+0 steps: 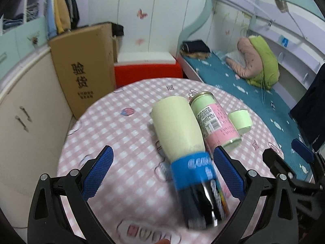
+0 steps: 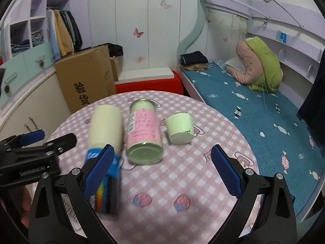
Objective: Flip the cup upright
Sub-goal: 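Grasp the lying pale green cup with the right gripper and lift it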
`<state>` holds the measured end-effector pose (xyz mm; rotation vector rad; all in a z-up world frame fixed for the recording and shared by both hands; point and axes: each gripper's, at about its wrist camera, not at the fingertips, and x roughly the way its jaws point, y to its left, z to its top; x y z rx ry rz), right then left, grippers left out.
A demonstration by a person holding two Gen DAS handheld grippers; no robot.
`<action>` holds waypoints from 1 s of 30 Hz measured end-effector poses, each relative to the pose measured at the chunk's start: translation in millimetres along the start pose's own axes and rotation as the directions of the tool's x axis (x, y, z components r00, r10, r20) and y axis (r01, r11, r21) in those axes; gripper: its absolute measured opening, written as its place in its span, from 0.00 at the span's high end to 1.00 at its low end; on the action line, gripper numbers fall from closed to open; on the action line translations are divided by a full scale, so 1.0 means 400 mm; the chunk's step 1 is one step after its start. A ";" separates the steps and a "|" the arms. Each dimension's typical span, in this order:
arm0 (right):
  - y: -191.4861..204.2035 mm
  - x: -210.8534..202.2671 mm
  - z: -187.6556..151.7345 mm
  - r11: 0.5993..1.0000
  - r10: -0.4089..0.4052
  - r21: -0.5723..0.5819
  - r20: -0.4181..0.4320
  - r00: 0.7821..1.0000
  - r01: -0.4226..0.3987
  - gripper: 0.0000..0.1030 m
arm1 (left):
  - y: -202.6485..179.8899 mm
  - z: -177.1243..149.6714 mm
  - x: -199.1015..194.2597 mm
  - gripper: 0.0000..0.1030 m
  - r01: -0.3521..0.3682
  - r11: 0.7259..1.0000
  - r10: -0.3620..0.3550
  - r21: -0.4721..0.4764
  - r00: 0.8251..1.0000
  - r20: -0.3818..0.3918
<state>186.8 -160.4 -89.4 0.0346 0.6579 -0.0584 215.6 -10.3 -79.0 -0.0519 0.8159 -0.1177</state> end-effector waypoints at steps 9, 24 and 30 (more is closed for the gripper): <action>-0.025 0.124 0.030 0.999 -0.014 0.033 -0.038 0.999 0.015 0.06 | -0.039 0.071 0.170 0.08 0.035 0.999 -0.033 0.017 0.990 -0.134; -0.030 0.188 0.030 0.998 0.033 0.050 -0.076 0.997 -0.029 0.07 | -0.035 0.085 0.252 0.24 0.119 0.993 -0.117 -0.002 0.976 -0.184; -0.022 0.165 0.043 0.998 0.046 0.049 -0.053 0.998 -0.044 0.06 | -0.010 0.095 0.192 0.25 0.115 0.993 -0.118 -0.028 0.985 -0.126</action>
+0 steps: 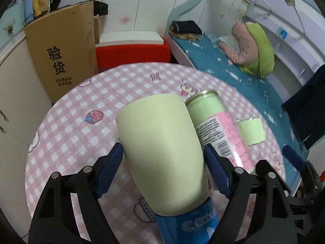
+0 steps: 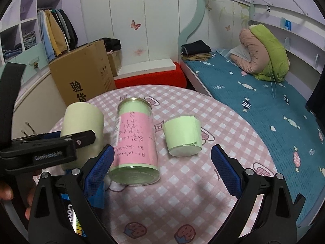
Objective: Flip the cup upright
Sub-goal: 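Grasp the lying pale green cup with the right gripper and lift it, then rotate the held pale green cup with the right gripper, opening upward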
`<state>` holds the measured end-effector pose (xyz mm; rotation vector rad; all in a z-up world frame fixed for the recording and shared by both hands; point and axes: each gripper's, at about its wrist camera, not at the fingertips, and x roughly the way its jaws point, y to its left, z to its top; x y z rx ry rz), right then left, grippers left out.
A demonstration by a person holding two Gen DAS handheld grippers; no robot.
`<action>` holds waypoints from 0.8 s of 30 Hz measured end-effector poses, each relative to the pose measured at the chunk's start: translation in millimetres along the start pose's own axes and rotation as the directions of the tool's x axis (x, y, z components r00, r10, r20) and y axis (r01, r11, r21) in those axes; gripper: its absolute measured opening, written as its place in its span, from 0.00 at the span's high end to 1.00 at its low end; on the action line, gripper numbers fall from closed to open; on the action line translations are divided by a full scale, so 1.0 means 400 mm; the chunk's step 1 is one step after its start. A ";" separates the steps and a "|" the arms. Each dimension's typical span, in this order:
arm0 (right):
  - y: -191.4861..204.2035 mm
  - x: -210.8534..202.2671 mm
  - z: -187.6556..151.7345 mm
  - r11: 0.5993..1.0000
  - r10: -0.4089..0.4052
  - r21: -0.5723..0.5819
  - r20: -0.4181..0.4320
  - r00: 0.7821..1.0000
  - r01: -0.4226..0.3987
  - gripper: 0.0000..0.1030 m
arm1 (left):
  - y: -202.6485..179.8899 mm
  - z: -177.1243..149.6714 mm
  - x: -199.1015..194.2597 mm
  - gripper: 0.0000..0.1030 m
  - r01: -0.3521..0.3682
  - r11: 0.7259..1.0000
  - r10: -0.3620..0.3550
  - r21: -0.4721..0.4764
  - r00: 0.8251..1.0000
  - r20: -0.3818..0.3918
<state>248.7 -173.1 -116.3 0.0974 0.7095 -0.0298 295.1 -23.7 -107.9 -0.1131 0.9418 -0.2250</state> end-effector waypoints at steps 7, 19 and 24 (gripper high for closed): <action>-0.003 -0.099 0.019 1.000 0.012 0.008 0.069 0.998 -0.013 0.06 | -0.033 0.000 -0.149 0.25 -0.001 1.000 0.001 -0.001 0.992 0.126; -0.140 -0.314 -0.066 0.997 -0.071 -0.003 0.079 0.994 0.071 0.06 | -0.200 -0.153 -0.250 0.25 0.133 0.989 -0.137 0.064 0.987 0.078; -0.184 -0.345 -0.116 0.992 -0.107 -0.066 0.023 0.994 0.108 0.06 | -0.237 -0.224 -0.214 0.25 0.198 0.979 -0.198 0.047 0.980 0.003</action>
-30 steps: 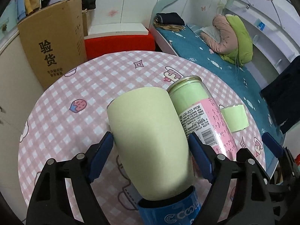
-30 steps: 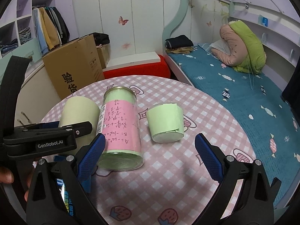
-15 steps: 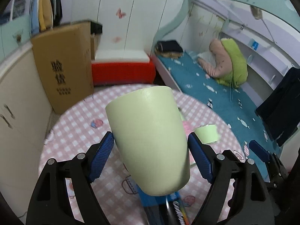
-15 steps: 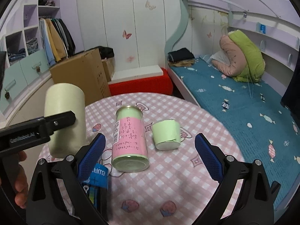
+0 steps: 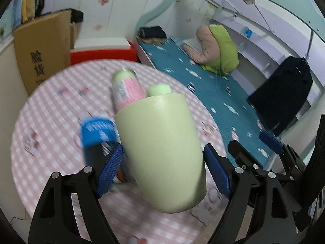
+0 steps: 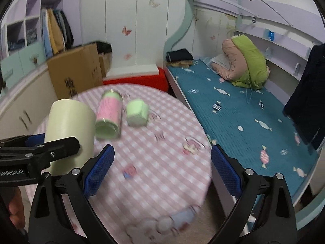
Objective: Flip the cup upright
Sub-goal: 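Rotate the held pale green cup with the right gripper, opening upward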
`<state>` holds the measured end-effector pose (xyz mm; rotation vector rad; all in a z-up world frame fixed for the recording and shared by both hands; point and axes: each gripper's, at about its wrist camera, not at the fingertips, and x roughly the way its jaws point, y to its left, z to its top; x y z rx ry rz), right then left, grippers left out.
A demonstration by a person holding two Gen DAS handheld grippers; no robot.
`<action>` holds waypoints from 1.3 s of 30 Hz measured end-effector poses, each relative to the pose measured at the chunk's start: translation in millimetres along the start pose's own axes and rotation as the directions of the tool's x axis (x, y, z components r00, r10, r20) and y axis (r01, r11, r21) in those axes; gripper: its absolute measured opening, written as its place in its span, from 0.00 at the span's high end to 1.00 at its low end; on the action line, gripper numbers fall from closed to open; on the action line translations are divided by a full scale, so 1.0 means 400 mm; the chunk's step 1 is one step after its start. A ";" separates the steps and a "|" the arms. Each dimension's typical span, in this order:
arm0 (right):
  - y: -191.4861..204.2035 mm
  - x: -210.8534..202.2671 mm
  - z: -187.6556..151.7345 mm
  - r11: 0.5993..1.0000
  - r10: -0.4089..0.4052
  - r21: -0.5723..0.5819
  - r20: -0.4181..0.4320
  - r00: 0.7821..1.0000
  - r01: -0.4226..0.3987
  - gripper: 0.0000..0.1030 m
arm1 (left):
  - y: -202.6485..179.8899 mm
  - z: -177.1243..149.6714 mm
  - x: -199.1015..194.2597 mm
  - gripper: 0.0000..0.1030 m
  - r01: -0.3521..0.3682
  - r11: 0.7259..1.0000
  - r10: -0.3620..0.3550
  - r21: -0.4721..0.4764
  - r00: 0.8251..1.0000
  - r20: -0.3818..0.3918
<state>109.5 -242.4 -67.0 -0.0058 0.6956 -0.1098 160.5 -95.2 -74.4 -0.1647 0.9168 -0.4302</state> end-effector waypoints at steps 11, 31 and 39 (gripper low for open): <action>-0.007 0.057 -0.099 0.994 0.017 -0.107 -0.137 0.990 -0.032 0.06 | -0.016 -0.107 0.144 0.25 0.028 0.997 -0.040 -0.076 0.986 -0.162; 0.049 0.100 -0.074 0.987 0.131 -0.061 -0.205 0.970 -0.146 0.06 | 0.028 -0.075 -0.038 0.17 -0.046 0.998 0.047 -0.052 0.999 0.007; 0.098 0.131 -0.048 0.972 0.223 -0.010 -0.251 0.942 -0.233 0.06 | 0.128 -0.079 -0.072 0.17 -0.272 0.960 0.276 -0.066 0.959 0.064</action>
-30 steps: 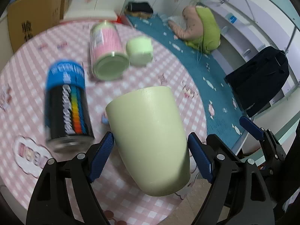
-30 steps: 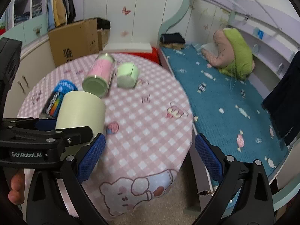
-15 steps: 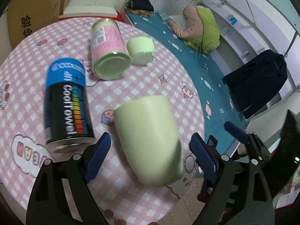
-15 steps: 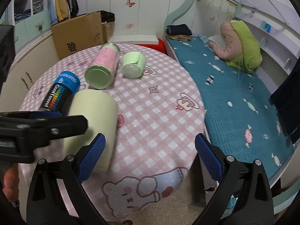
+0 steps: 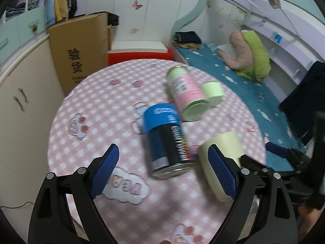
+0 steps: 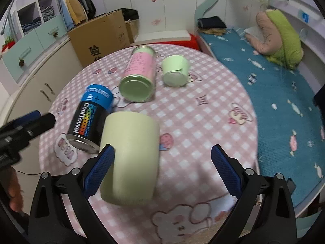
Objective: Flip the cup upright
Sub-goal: 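Rotate the held pale green cup with the right gripper, opening upward, then lower the upright cup onto the table with the right gripper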
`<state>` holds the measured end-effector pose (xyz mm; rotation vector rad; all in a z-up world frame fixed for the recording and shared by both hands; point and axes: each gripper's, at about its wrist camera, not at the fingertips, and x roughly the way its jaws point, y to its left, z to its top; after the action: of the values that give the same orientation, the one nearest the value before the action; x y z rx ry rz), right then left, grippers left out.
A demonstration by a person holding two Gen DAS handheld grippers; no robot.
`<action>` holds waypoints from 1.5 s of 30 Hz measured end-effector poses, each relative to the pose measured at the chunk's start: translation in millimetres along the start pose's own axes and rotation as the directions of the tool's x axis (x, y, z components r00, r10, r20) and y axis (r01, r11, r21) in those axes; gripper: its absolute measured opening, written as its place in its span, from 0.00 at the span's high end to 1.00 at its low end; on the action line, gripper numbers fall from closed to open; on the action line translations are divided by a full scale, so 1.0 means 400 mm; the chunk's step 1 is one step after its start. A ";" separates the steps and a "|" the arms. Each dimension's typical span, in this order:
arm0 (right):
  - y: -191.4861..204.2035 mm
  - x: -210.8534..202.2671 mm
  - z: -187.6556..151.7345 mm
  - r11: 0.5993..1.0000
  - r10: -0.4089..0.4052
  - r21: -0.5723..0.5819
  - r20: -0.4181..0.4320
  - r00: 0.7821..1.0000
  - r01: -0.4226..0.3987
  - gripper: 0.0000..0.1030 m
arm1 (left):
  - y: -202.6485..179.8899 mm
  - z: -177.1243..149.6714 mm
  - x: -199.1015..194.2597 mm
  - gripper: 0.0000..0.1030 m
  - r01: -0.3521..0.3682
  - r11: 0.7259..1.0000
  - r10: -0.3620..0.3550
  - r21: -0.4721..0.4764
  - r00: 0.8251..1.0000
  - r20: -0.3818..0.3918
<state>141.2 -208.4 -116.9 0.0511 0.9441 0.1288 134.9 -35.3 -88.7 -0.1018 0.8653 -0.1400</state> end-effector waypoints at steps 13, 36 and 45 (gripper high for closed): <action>0.068 0.090 0.029 0.986 0.167 0.051 -0.140 0.976 -0.161 0.06 | 0.080 -0.029 0.021 0.17 -0.040 0.999 0.040 -0.024 0.999 -0.014; 0.146 0.123 0.035 0.984 0.174 -0.007 -0.118 0.978 -0.176 0.20 | 0.126 -0.029 0.031 0.17 -0.035 0.998 0.034 -0.052 0.999 -0.023; 0.147 0.047 0.036 0.993 0.023 -0.114 0.065 0.998 -0.016 0.21 | 0.134 -0.032 0.026 0.17 -0.043 0.997 0.041 -0.069 0.999 -0.026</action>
<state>158.7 -147.7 -117.5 -0.0401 0.8686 0.1977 136.0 15.6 -112.5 -0.1473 0.8966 -0.0721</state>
